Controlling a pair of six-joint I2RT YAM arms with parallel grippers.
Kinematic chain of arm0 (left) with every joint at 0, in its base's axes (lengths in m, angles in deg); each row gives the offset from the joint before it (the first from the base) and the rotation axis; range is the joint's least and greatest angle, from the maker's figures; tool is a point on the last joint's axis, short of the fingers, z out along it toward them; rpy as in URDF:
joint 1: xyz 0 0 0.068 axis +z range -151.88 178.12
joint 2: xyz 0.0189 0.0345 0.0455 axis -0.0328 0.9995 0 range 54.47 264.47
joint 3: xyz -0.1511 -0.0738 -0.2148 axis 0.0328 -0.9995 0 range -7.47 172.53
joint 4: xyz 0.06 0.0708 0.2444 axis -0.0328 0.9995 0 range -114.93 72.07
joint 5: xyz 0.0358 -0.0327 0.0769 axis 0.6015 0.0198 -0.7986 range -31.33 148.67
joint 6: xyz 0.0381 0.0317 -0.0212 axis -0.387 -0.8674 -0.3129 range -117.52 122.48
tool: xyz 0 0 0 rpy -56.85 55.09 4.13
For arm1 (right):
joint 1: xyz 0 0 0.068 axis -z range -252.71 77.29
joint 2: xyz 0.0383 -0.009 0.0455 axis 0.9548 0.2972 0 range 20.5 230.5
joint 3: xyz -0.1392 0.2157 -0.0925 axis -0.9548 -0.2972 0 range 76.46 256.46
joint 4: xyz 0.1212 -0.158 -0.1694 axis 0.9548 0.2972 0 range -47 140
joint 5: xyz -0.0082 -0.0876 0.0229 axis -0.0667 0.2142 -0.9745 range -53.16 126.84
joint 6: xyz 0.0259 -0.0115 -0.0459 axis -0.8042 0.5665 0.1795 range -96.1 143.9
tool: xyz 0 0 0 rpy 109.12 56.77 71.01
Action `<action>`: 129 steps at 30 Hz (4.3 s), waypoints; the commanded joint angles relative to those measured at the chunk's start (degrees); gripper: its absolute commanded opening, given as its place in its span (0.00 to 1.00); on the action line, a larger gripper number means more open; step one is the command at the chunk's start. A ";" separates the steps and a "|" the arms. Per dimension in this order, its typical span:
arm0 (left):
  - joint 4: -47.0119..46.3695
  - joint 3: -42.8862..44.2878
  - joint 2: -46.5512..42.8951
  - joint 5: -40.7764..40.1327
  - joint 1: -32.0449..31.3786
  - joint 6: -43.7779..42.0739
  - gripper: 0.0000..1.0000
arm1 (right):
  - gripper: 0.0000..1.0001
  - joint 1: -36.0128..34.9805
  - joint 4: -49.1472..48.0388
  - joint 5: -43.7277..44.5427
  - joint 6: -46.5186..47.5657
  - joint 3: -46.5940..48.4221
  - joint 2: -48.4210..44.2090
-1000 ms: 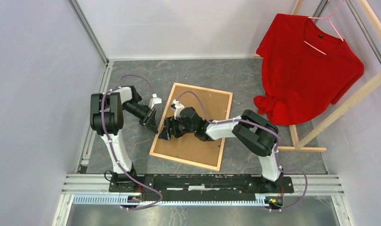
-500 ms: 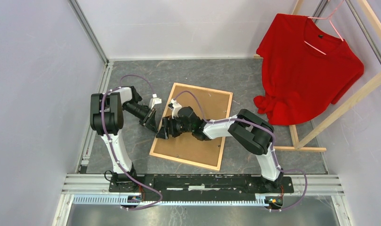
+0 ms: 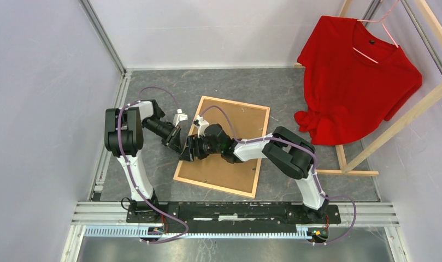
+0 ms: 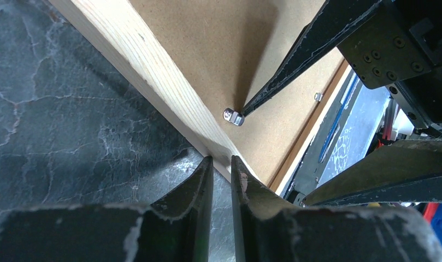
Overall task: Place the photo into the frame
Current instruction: Install the photo frame at the center of the board.
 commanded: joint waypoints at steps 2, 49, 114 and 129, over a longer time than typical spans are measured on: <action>-0.35 -0.48 0.35 0.72 -0.50 -1.41 0.25 | 0.77 -0.51 0.19 -0.17 -0.33 2.43 2.43; -1.81 -2.99 -0.18 -0.36 -0.68 -1.43 0.23 | 0.78 -0.27 -0.81 7.46 1.91 0.01 -3.51; -1.79 -3.29 -0.31 0.56 -0.90 -1.34 0.21 | 0.75 -3.88 -3.24 8.50 -3.23 -3.10 -1.18; -1.81 -3.69 -0.65 0.18 -0.83 -1.79 0.21 | 0.76 -4.33 0.74 13.15 -0.10 -0.63 -0.29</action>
